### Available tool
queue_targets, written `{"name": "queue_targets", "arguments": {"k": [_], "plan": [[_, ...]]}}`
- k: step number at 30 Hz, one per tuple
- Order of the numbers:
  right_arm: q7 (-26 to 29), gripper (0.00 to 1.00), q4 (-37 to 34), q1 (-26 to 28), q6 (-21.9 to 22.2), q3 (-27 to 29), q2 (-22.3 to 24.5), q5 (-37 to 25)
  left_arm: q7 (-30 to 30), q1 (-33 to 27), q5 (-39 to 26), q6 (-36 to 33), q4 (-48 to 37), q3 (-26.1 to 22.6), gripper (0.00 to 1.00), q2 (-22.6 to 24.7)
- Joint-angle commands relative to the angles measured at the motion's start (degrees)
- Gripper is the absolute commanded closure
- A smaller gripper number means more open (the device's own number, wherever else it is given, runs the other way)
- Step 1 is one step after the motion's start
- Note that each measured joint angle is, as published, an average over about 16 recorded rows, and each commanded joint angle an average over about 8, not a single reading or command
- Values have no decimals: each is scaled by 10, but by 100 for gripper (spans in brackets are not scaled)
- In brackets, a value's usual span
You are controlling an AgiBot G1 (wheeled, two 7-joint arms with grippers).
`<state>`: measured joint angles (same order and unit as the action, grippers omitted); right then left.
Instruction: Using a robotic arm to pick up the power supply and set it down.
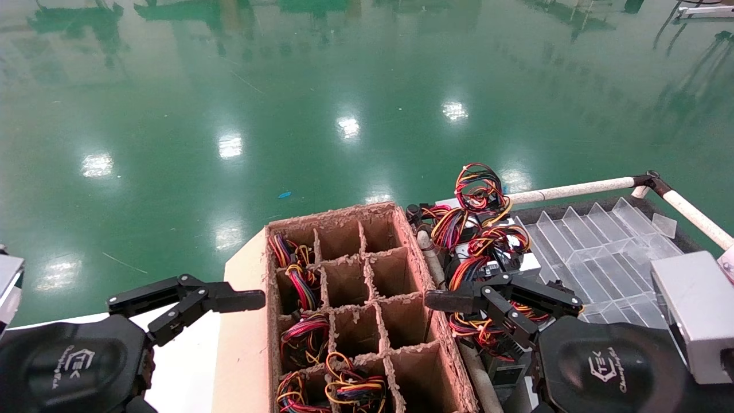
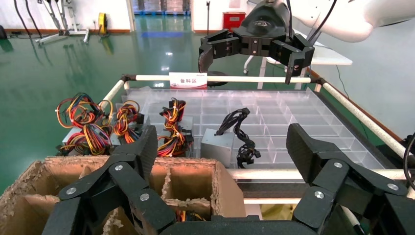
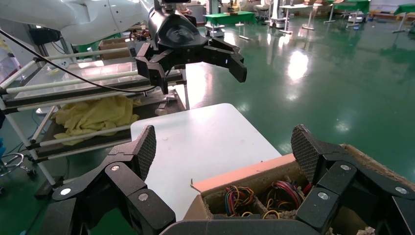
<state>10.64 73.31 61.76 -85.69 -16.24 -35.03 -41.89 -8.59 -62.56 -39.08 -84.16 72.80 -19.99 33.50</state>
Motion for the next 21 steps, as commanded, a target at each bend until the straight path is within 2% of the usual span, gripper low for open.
{"name": "queue_targets", "arguments": {"k": [1, 21], "plan": [[0, 0, 0, 0, 0, 0, 0, 0, 0, 0, 0, 0, 0, 0, 100, 0], [-1, 0, -8, 0, 4, -5, -5, -9, 0, 0, 0, 0, 0, 0, 100, 0]]}}
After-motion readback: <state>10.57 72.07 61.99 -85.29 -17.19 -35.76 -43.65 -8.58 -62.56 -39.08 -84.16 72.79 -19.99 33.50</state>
